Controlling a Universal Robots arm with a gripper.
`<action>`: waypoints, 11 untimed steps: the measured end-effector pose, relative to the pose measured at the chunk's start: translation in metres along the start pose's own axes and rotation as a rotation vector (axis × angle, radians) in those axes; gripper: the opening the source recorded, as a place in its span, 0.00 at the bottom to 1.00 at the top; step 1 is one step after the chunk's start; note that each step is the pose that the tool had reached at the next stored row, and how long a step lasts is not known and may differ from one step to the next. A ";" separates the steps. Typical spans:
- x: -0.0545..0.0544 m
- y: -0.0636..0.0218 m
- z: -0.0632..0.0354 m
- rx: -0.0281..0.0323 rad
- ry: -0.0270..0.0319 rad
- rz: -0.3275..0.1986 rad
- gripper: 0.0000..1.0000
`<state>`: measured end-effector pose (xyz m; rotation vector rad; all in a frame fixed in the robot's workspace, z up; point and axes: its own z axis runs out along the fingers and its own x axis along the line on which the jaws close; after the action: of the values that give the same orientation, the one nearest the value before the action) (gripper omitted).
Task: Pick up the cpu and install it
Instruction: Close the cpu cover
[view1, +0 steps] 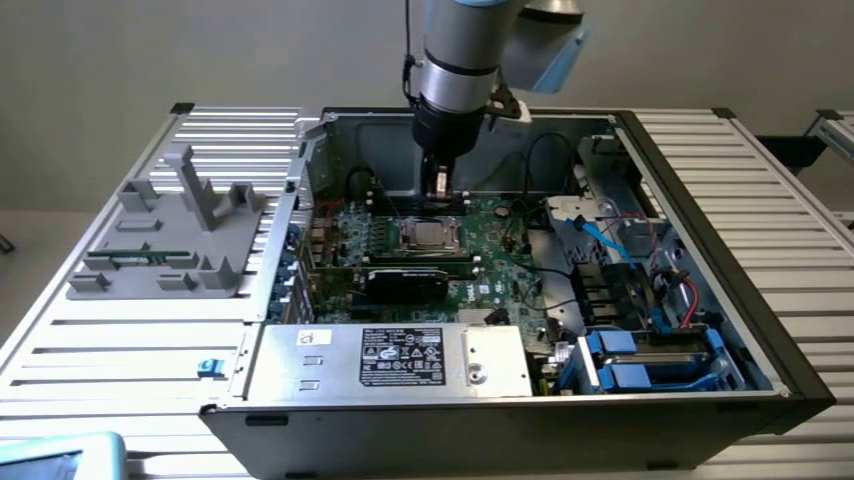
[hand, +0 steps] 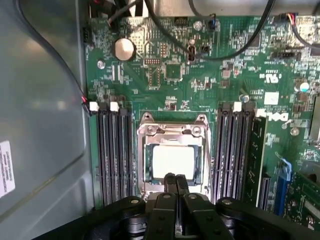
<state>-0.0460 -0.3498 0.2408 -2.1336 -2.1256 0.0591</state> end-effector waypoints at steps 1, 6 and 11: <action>0.000 -0.0029 0.0020 -0.0018 0.0000 0.000 0.12; -0.001 -0.0158 0.0114 -0.0123 -0.0001 -0.001 0.12; -0.001 -0.0232 0.0195 -0.0252 0.0000 -0.002 0.12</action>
<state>-0.0713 -0.3498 0.2241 -2.1457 -2.1392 0.0323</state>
